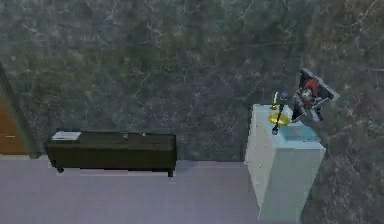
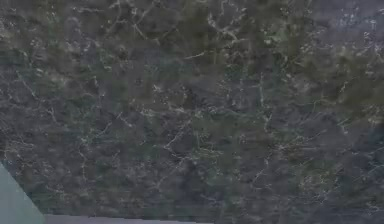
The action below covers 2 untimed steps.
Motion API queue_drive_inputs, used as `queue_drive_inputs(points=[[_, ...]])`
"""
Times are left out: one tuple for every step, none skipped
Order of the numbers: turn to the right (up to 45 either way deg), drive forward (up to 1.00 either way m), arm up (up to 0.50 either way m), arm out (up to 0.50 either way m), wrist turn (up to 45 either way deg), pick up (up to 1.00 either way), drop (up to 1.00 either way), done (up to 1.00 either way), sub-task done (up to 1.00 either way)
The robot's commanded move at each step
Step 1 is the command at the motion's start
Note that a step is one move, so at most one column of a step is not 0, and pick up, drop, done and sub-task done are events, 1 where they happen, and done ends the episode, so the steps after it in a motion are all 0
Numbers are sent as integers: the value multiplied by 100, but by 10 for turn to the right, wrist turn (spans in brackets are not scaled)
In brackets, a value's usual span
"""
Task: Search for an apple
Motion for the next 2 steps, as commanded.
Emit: queue_drive_inputs(points=[[0,55,0,0,0,0,0,0,0],[-450,0,0,0,0,0,0,0,0]])
